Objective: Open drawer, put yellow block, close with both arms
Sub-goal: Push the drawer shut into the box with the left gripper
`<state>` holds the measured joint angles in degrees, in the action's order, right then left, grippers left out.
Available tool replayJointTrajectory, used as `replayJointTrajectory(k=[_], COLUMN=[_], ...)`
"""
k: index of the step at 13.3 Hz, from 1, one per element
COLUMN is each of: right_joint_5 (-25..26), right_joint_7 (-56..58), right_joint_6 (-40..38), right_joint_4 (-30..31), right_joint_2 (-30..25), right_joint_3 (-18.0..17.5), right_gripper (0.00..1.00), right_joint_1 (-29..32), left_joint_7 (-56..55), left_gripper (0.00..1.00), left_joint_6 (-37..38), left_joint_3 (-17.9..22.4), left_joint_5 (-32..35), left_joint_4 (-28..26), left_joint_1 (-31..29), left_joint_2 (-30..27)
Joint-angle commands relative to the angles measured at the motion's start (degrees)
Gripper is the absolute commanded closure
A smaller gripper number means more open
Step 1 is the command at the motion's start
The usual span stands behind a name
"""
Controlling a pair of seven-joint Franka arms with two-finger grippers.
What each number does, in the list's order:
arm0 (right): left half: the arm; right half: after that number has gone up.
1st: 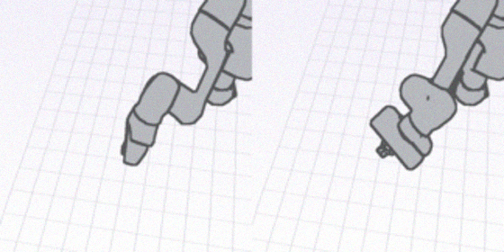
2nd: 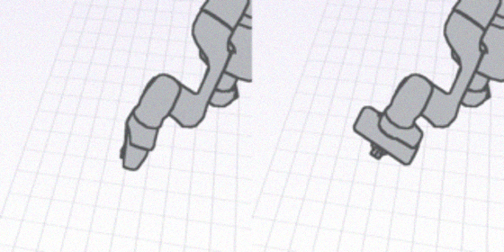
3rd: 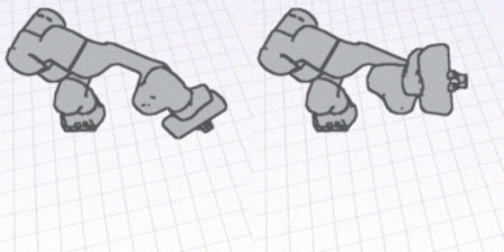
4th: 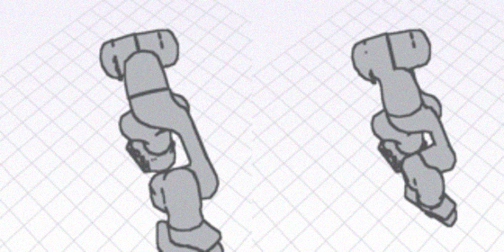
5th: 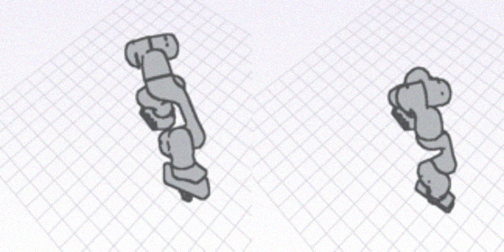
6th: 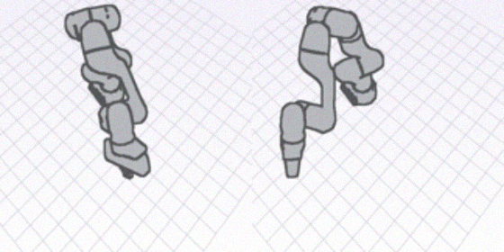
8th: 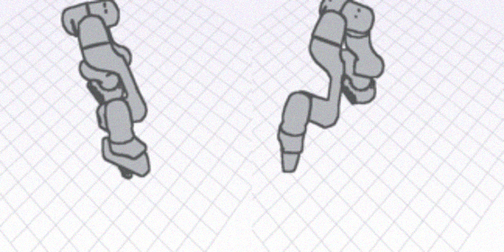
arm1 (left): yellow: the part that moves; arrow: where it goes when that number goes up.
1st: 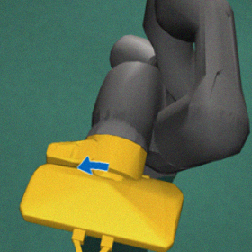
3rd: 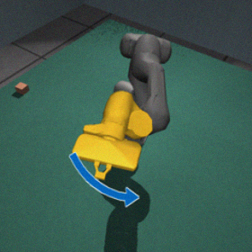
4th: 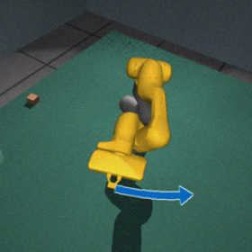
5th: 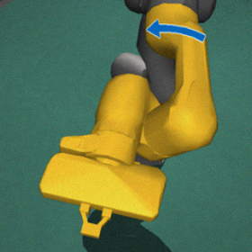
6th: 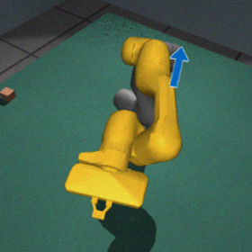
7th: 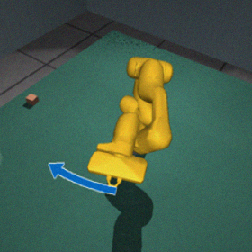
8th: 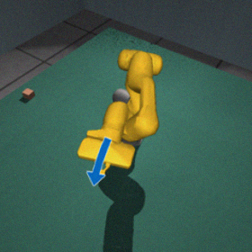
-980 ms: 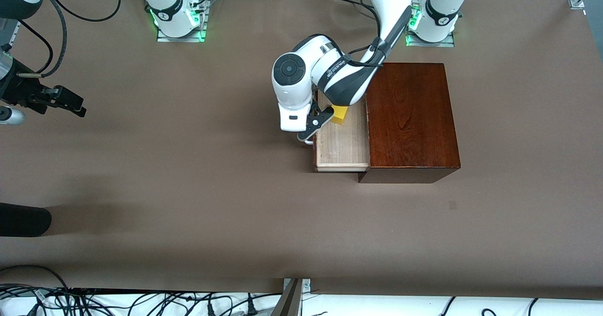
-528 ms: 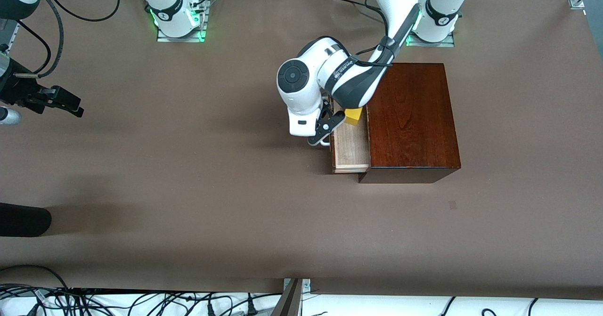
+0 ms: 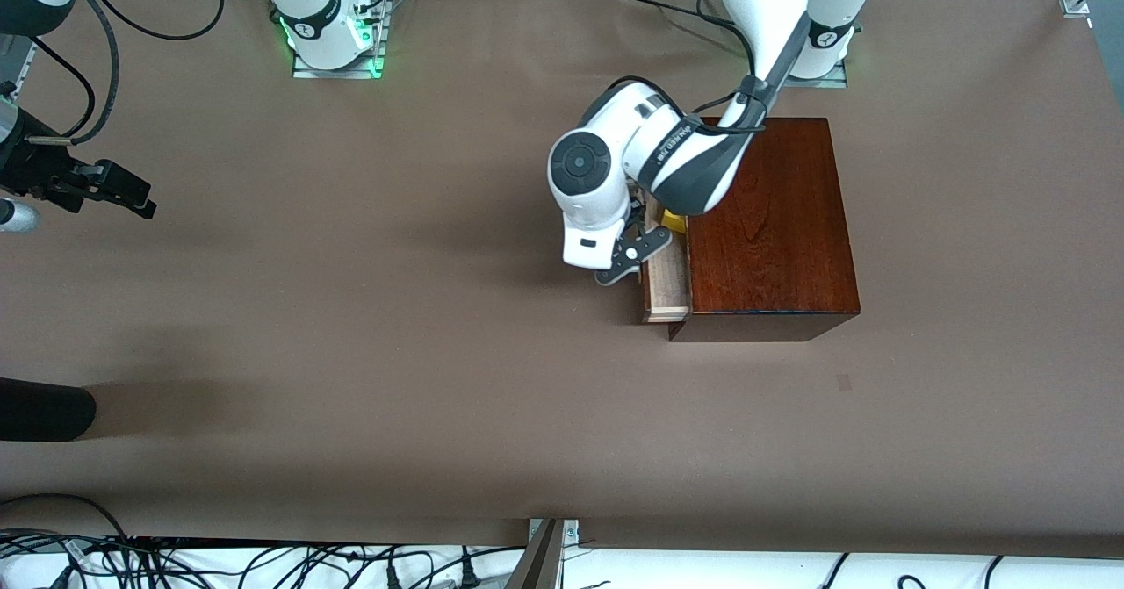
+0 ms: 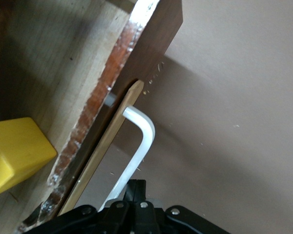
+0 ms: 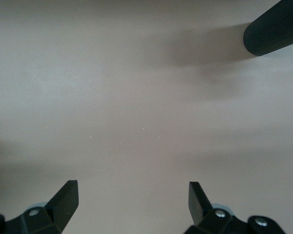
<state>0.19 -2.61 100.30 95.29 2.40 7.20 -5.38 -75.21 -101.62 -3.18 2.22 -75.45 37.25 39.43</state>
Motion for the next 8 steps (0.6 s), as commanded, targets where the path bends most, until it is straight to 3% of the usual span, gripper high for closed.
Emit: replayJointTrajectory(k=[1, 7, 8], right_joint_5=[-0.10, -0.19, -0.19], right_joint_7=[-0.64, -0.64, -0.64], right_joint_6=[-0.11, -0.11, -0.11], right_joint_4=[-0.28, -0.28, -0.28], right_joint_2=[-0.56, -0.47, -0.47], right_joint_3=[-0.26, -0.35, -0.35], right_gripper=[0.00, 0.00, 0.00], right_joint_1=[-0.16, -0.16, -0.33], left_joint_7=[5.67, 7.45, 7.10], left_gripper=[1.00, 1.00, 0.93], left_joint_6=[0.72, 0.72, 0.72], left_joint_3=[1.95, 1.43, 0.73], left_joint_5=[5.34, 4.12, 3.33], left_joint_4=[-4.53, -4.63, -4.45], left_joint_1=[-3.49, -4.73, -4.64], left_joint_2=[-3.75, -4.71, -5.67])
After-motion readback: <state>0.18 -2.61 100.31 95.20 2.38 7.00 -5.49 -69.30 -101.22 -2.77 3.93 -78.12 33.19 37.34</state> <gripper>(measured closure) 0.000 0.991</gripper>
